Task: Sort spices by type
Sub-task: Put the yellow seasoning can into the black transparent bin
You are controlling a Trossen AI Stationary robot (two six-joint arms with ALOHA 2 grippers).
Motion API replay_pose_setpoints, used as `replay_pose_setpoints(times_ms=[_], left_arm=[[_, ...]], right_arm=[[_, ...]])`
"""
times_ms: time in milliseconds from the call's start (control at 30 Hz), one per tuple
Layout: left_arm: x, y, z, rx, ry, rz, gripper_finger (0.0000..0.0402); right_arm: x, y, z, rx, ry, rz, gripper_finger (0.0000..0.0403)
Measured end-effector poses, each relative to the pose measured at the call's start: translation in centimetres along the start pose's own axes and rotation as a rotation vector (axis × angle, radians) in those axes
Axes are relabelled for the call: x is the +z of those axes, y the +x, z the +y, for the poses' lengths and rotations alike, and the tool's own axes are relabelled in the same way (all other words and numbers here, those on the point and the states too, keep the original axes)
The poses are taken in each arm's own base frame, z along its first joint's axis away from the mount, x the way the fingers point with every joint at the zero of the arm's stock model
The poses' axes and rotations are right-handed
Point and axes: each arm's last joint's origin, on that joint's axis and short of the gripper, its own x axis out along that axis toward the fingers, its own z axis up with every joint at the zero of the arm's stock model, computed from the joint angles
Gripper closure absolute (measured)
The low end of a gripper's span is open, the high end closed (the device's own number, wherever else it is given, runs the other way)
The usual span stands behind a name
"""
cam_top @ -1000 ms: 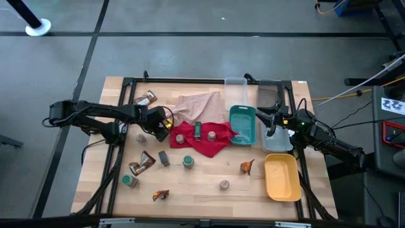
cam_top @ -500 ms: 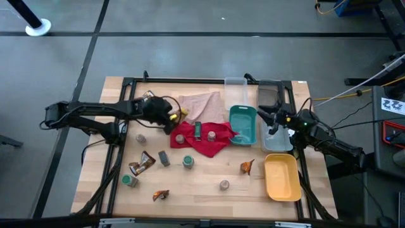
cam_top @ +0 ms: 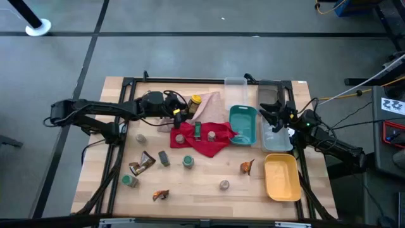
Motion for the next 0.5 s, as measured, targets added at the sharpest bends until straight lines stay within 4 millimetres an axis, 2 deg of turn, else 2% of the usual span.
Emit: replay_pose_setpoints(times_ms=[100, 233, 400, 500], left_arm=[[-0.3, 1.3, 0.0, -0.017, -0.001, -0.042, 0.0199], [-1.0, 3.2, -0.3, -0.056, -0.035, -0.098, 0.0200], [-1.4, 5.9, -1.3, -0.105, -0.069, -0.123, 0.0199], [-1.4, 7.5, -2.3, -0.128, -0.056, -0.110, 0.0198]], right_arm=[[0.0, 0.1, -0.2, -0.053, 0.020, -0.014, 0.0131], [0.0, 0.2, -0.1, -0.008, 0.058, 0.003, 0.0102], [0.4, 0.5, 0.5, 0.132, 0.064, 0.000, 0.0104], [0.4, 0.9, 0.5, 0.141, 0.064, 0.008, 0.0112]])
